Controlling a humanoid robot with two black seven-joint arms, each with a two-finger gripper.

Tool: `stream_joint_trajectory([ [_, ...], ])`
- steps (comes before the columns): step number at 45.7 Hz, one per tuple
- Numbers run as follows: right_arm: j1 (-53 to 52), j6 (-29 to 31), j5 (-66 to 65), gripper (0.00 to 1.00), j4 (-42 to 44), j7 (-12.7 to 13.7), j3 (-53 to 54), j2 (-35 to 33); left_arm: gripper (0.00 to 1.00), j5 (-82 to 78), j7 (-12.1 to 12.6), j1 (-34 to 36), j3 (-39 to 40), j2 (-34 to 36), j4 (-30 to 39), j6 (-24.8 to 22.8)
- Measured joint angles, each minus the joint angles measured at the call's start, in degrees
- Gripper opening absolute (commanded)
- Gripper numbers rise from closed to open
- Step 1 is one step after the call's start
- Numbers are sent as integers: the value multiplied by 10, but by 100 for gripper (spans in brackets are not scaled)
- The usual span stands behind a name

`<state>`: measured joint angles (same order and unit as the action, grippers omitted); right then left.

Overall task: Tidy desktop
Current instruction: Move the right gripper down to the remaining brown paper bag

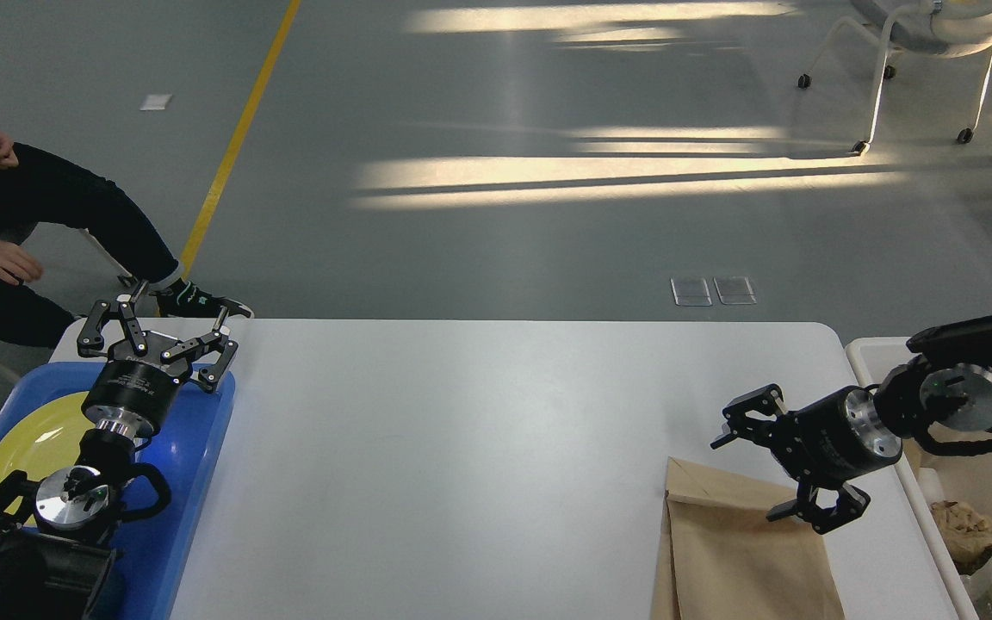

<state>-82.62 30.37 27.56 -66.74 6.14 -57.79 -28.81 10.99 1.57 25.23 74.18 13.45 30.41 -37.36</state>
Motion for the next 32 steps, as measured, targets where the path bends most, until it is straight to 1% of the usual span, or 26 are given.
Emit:
stream_joint_trajectory([
  [6,46,-61,13,100,2,0,21,0,96,0,0,0,0,0,0,0],
  [7,61,-83,11,100,2,0,32,0,96,0,0,0,0,0,0,0],
  [12,78,-107,7,100,5,0,47,1,96,0,0,0,0,0,0,0],
  [15,84,-119,7,98,10,0,51,2,96,0,0,0,0,0,0,0],
  [18,90,-141,10,98,18,0,58,4,96,0,0,0,0,0,0,0],
  [25,115,-250,14,97,26,0,79,11,96,0,0,0,0,0,0,0],
  [27,122,-276,14,93,26,0,83,13,96,0,0,0,0,0,0,0],
  [29,126,-293,13,84,26,0,86,14,96,0,0,0,0,0,0,0],
  [31,129,-305,11,68,26,0,90,14,96,0,0,0,0,0,0,0],
  [32,130,-309,10,58,26,0,91,14,96,0,0,0,0,0,0,0],
])
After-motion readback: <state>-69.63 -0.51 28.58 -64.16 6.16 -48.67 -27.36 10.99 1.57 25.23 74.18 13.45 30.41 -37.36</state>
